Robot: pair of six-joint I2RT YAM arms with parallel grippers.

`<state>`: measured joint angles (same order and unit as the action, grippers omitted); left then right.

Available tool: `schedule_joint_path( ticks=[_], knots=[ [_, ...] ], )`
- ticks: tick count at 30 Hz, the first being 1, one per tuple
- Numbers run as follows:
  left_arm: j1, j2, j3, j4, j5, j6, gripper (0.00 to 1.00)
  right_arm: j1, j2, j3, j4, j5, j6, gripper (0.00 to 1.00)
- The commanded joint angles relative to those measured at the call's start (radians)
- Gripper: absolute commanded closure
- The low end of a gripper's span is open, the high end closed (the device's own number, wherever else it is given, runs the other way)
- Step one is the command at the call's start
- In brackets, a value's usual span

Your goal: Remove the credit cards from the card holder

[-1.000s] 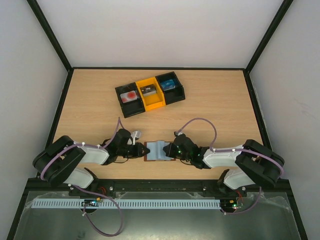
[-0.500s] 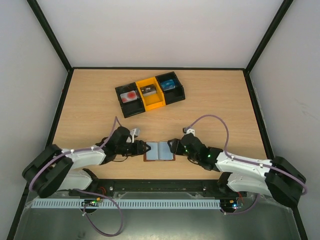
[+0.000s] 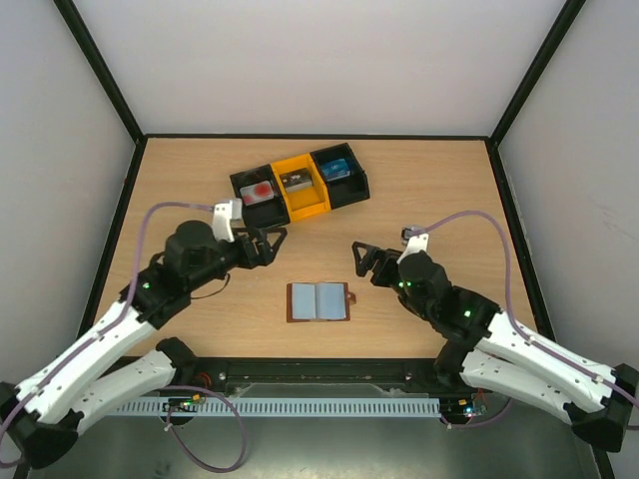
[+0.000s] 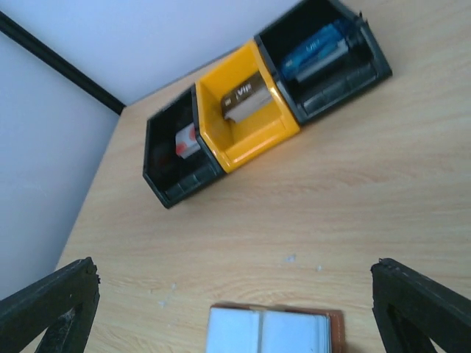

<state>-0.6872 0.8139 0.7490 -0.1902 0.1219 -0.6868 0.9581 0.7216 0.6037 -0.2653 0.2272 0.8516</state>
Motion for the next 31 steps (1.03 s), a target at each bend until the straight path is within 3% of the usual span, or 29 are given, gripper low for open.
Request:
schedule_joint_path(
  ticks=[1, 8, 18, 31],
  knots=[
    [-0.006, -0.089, 0.083, -0.217, -0.150, 0.066, 0.00, 0.006, -0.046, 0.067, -0.135, 0.087, -0.040, 0.02],
    [-0.006, -0.178, 0.119, -0.268, -0.165, 0.063, 0.00, 0.006, -0.115, 0.079, -0.153, 0.092, -0.024, 0.02],
    [-0.006, -0.287, 0.017, -0.221, -0.146, 0.044, 0.00, 0.007, -0.230, 0.041, -0.171, 0.157, 0.011, 0.02],
    [-0.006, -0.286, -0.017, -0.209, -0.142, 0.036, 0.00, 0.005, -0.277, 0.005, -0.152, 0.155, 0.020, 0.02]
  ],
)
